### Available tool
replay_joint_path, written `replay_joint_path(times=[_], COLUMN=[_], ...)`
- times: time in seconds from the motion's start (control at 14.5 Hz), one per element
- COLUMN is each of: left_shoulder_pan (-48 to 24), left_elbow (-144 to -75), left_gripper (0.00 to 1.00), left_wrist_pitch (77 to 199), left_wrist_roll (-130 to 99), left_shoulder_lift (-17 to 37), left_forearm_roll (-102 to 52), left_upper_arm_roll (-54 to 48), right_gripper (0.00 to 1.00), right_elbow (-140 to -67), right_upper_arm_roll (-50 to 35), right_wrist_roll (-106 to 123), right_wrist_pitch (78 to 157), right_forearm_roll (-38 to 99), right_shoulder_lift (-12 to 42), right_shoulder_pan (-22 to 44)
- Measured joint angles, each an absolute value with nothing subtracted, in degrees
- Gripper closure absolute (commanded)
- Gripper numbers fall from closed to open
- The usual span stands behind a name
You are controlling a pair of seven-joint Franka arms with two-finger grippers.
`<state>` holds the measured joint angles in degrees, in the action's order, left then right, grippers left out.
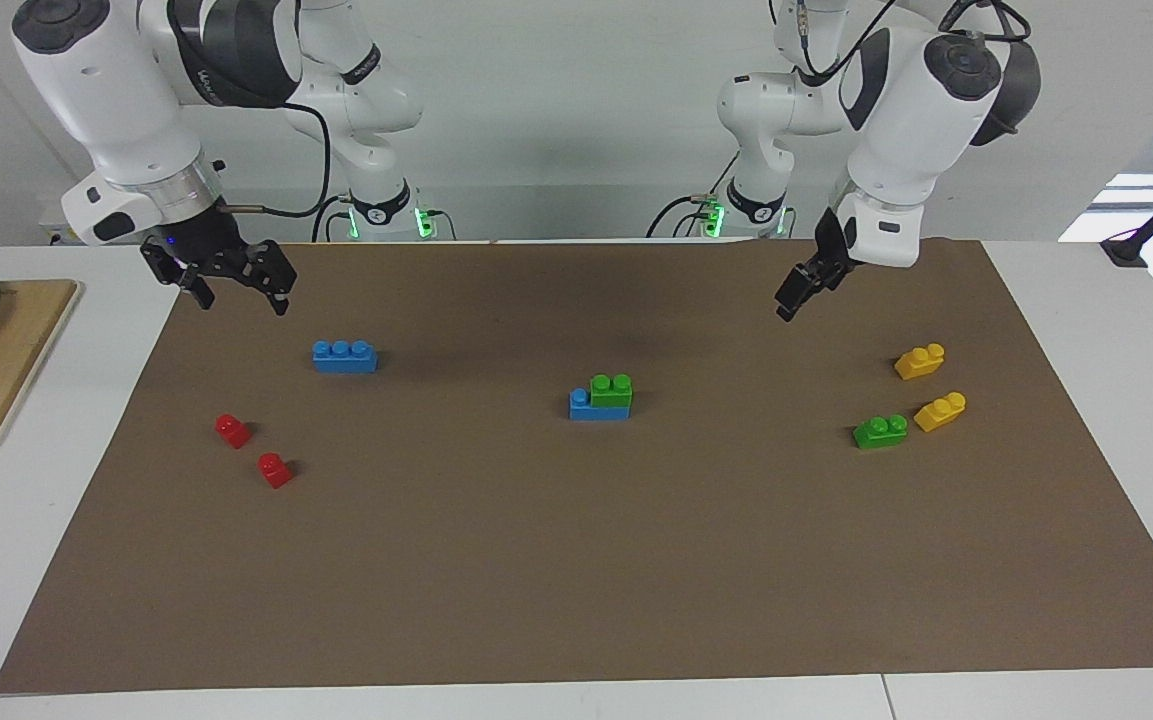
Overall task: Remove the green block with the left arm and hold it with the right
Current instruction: 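Move both grippers toward the joined green and blue block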
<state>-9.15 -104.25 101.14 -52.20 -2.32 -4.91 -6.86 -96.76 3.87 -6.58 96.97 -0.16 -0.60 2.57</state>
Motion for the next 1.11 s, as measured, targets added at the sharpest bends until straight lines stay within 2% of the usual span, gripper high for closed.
replay_joint_path(times=[0.41,0.83,1.11], left_shoulder_pan=[-11.4,-14.9,-14.9], left_elbow=[-105.8,-106.2,-106.0], left_gripper=[0.00,0.00,0.00], left_wrist_pitch=[107.4,110.6,111.2], left_wrist_roll=[-76.9,-93.2,-96.8], left_shoulder_lift=[-2.3,0.4,2.4], left_forearm_roll=[-7.0,-7.0,-7.0], left_upper_arm_roll=[-6.9,-6.9,-6.9], right_gripper=[0.01,0.01,0.01], right_elbow=[-98.3,-100.9,-104.7], right_upper_arm_roll=[3.9,3.1,2.7], right_wrist_roll=[-14.9,-46.9,-63.4], right_wrist_pitch=[98.8,100.4,103.2], right_forearm_roll=[-0.2,7.7,14.5], right_shoulder_lift=[-0.7,-0.8,-0.6], right_shoulder_pan=[2.6,2.9,6.8])
